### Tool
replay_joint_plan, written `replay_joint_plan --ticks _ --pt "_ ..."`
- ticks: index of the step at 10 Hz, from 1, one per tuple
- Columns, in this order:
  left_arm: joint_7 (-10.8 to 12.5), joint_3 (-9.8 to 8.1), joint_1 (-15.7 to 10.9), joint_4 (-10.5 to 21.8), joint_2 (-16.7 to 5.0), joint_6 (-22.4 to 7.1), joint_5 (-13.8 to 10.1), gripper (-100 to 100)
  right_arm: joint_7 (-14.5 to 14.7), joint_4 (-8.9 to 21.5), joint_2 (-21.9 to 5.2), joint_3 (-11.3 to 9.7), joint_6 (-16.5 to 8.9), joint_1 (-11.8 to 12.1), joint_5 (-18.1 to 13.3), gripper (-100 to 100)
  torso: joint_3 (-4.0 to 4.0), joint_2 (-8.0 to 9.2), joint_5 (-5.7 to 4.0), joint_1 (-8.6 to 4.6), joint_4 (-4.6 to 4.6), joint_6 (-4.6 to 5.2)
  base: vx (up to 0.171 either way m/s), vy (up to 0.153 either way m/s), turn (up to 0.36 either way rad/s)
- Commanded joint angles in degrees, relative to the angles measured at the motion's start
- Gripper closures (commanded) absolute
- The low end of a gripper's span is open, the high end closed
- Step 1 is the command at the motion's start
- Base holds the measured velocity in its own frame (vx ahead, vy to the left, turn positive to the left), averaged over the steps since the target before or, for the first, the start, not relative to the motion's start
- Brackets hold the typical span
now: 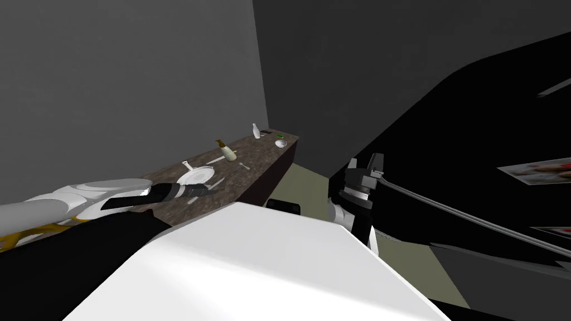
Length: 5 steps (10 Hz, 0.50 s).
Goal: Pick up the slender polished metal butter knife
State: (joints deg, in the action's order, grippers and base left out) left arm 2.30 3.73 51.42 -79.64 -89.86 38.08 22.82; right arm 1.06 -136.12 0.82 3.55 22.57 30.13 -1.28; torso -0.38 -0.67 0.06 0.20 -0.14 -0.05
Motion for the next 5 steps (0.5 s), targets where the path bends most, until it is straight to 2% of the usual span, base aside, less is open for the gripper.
replay_joint_plan --ticks 1,3,4,5 --pt "0.9 2.86 0.1 2.7 -2.9 0.3 1.9 -100 0.0 0.0 0.0 0.0 0.0 0.0 0.0 0 0.00 0.00 0.00 0.00 0.00 0.00 0.126 0.017 -0.133" --pt "2.0 5.87 1.4 4.5 -5.6 0.4 3.6 -100 0.0 0.0 0.0 0.0 0.0 0.0 0.0 0 -0.05 -0.10 -0.01 -0.07 -0.02 -0.02 0.151 0.021 -0.103" --pt "2.0 5.87 1.4 4.5 -5.6 0.4 3.6 -100 0.0 0.0 0.0 0.0 0.0 0.0 0.0 0 -0.05 -0.08 0.00 -0.04 -0.02 -0.02 0.082 0.019 -0.026" --pt "2.9 8.55 2.6 5.6 -7.1 0.5 5.0 -100 0.0 0.0 0.0 0.0 0.0 0.0 0.0 0 0.05 0.09 -0.01 -0.08 0.02 -0.04 0.100 0.015 -0.097"
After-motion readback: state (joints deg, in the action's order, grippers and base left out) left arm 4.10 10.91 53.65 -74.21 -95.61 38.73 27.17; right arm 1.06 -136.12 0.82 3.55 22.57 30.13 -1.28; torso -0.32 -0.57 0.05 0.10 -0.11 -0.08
